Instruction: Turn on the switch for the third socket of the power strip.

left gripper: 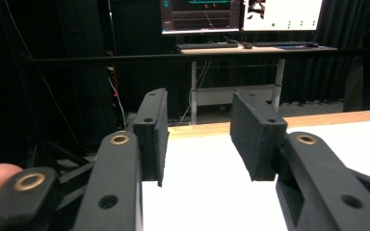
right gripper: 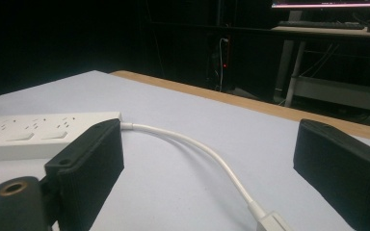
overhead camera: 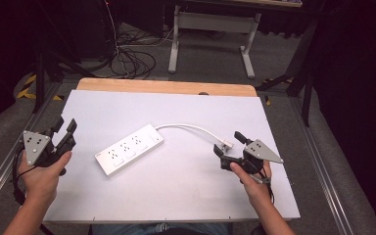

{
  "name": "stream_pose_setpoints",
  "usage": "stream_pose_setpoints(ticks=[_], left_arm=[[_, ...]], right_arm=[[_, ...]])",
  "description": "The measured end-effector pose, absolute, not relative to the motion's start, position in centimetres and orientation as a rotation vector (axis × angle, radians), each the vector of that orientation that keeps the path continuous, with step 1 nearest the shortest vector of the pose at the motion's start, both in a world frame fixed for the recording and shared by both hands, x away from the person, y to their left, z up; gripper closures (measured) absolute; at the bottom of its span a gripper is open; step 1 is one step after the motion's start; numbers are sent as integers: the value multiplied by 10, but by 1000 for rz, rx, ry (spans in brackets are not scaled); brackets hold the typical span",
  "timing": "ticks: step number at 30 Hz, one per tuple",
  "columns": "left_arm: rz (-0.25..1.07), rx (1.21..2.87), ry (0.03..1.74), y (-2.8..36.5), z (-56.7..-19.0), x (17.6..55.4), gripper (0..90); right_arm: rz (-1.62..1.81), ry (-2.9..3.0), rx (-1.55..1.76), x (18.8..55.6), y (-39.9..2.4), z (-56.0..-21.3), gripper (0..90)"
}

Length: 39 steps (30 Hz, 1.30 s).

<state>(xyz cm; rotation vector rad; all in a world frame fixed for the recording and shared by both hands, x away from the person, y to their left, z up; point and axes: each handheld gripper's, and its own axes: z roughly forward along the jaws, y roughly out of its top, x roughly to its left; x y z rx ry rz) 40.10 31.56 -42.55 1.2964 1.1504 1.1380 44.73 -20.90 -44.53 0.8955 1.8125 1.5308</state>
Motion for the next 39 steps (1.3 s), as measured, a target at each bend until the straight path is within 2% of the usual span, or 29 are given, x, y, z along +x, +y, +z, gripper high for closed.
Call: stream_pose_setpoints(ticks=[16, 19, 20, 23, 28, 39], left_arm=[[1128, 1316, 1153, 317, -425, 401, 689], [1124, 1328, 1158, 318, -423, 400, 731], [1123, 1330, 1160, 318, -422, 400, 775], [1112, 1336, 1167, 320, -420, 398, 835], [1061, 1348, 1178, 325, -417, 397, 893], [1045, 1360, 1167, 327, -415, 397, 898]], right_arm=[[1532, 1821, 892, 448, -209, -446, 111], [1533, 1822, 892, 448, -209, -446, 111], [1532, 1823, 892, 448, -209, -446, 111], [1532, 1824, 893, 448, -209, -446, 113], [1533, 1824, 894, 448, -209, -446, 113], [1533, 1825, 896, 448, -209, -446, 114]])
